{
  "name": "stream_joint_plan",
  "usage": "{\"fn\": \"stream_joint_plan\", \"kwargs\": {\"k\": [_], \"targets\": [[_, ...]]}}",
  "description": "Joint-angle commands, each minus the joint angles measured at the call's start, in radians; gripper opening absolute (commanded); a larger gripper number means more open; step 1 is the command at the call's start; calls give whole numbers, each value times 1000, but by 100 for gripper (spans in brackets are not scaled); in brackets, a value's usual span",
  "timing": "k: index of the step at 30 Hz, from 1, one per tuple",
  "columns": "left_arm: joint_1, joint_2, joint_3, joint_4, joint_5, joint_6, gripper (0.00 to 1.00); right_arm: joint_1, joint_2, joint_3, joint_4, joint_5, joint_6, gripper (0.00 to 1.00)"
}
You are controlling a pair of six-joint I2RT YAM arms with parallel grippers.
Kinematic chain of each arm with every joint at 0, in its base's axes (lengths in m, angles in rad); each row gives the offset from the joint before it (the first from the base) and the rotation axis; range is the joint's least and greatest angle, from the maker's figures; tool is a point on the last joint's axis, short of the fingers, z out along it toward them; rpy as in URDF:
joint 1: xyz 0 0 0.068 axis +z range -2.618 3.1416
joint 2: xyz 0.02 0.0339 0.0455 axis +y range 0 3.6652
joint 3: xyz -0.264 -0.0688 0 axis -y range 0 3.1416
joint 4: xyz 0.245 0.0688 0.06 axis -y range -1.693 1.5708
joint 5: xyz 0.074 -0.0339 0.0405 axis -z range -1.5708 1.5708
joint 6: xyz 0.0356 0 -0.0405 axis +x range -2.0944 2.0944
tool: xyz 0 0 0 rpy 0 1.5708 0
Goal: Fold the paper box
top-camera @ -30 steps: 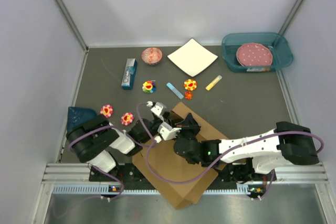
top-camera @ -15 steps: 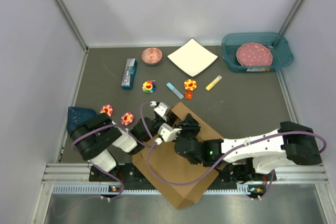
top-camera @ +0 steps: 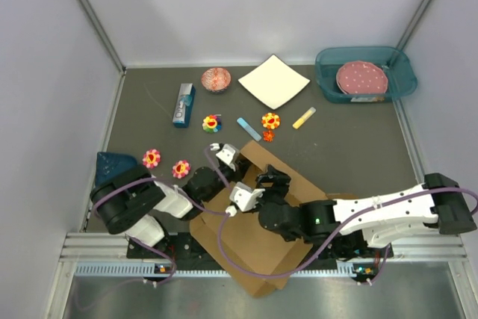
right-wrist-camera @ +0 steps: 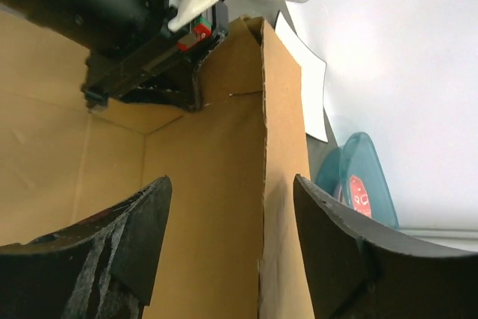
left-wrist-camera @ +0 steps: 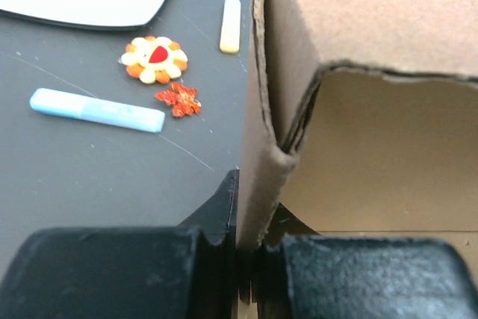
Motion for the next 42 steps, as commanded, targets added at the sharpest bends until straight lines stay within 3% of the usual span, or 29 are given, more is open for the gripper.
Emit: {"fn": "stream_joint_plan", "kwargs": {"k": [1,9,14,17,20,21,23,31,38,42], "targets": [[2,-68,12,184,-56,-7,5,55,-61,133,-70,3,92,68],[2,-131,17,85,-120,20,4,61,-118,115,-44,10,177,71],[0,-151,15,34,-189,6,1,-17,-279,102,49,-77,318,70],[-1,-149,35,-43,-263,-9,0,-135,-372,93,73,-210,459,59],[-5,-143,64,-136,-333,-28,0,-310,-382,99,97,-404,648,33],[-8,-134,72,-158,-344,-28,0,-361,-371,101,99,-465,686,18],[-15,-119,90,-196,-396,-25,0,-468,-314,119,108,-622,781,1],[-29,-30,61,-118,-485,-22,0,-636,-64,144,273,-962,943,0],[-37,94,35,29,-493,-28,0,-657,74,99,362,-1028,989,0],[-38,148,18,92,-495,-62,0,-657,158,101,272,-1044,985,0]]}}
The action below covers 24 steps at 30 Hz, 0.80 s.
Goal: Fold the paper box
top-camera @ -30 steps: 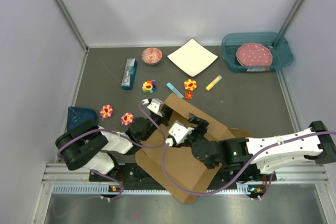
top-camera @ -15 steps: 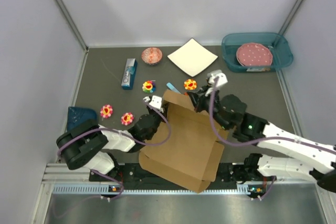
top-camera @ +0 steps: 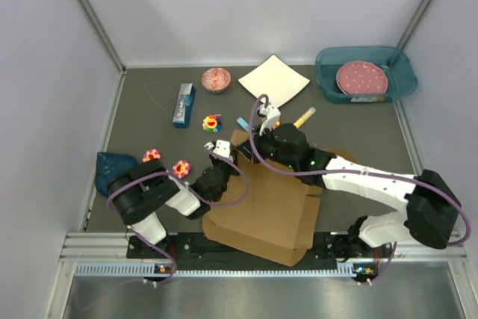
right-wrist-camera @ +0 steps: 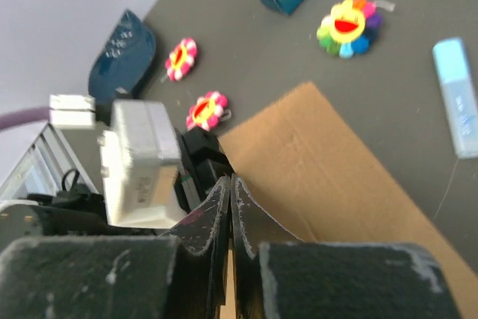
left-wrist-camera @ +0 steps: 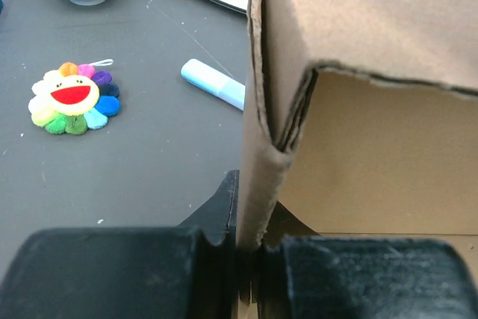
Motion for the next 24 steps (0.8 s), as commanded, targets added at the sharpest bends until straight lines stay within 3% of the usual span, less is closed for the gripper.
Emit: {"fn": "stream_joint_plan", "kwargs": {"k": [1,7,13,24], "targets": [[-6,60,-36,106,-8,-49,0,-11,70,-19,-17,-52,31,0],[-7,82,-79,158,-24,-40,0,-15,0,-75,33,-40,19,0],[-16,37,-56,71,-40,3,0,-17,-73,-7,110,-55,0,0],[-39,16,-8,-21,-74,53,0,-53,68,89,140,-48,15,0]]}}
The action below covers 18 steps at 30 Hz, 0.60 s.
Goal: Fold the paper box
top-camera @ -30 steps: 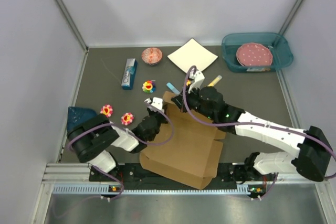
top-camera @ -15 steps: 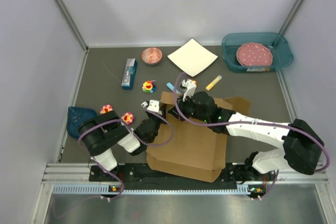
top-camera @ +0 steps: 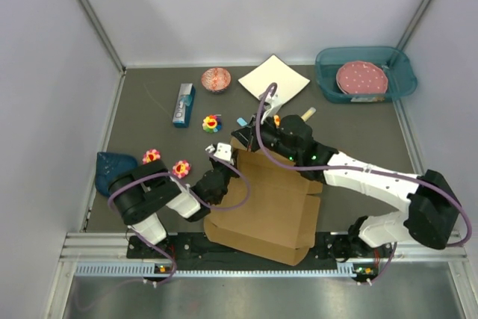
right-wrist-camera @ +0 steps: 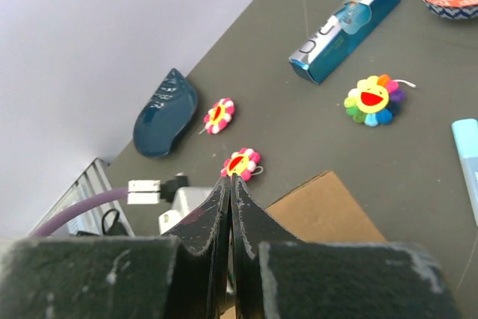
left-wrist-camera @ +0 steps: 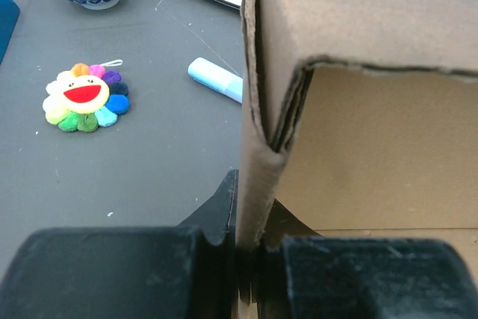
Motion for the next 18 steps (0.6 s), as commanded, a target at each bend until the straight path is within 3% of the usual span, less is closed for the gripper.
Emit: {"fn": "stream_joint_plan", "kwargs": {"k": [1,9,18], "targets": [[-8,-5,9,-82,-20,21,0,-47,84,34,42,-5,5,0],[-22,7,49,-111,-20,53,0,-62,216,-7,-4,-70,-4,0],[-26,4,97,-222,-62,50,0,-94,24,9,-122,-2,-89,0]]}}
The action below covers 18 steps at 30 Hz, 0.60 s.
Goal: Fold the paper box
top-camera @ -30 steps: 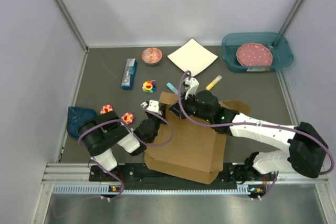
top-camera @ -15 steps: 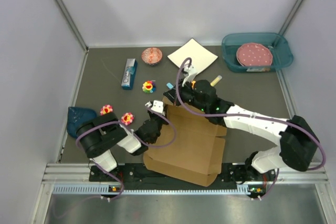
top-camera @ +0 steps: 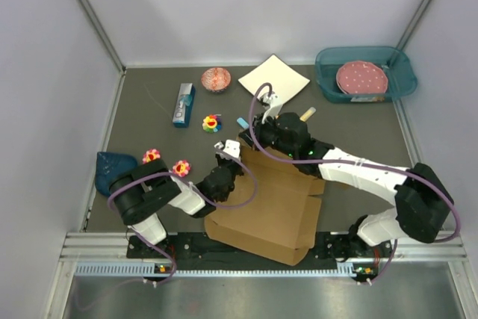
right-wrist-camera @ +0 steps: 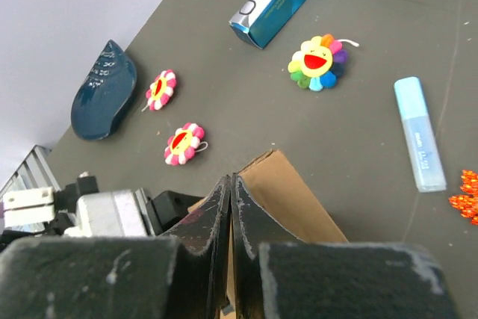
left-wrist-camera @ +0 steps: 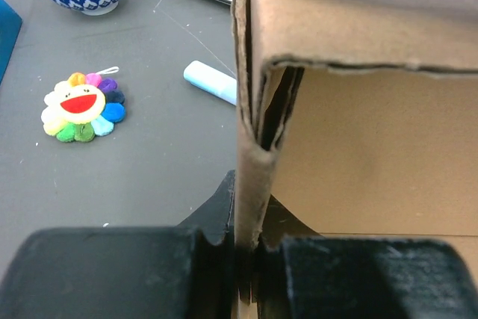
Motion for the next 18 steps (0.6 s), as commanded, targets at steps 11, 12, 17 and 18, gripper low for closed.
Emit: {"fn": "stream_joint_plan", "kwargs": {"k": [11,12,17,18], "targets": [[-5,-1,16,-136,-48,-43,34,-22,5,35,-29,-23,-18,0],[-5,-7,14,-136,-49,-44,39,-22,13,22,-20,-27,-7,0],[-5,-14,16,-144,-44,-62,43,-22,39,-46,-6,-41,2,0],[-5,-16,16,-144,-44,-64,44,-22,42,-51,-14,-43,-1,0]]}}
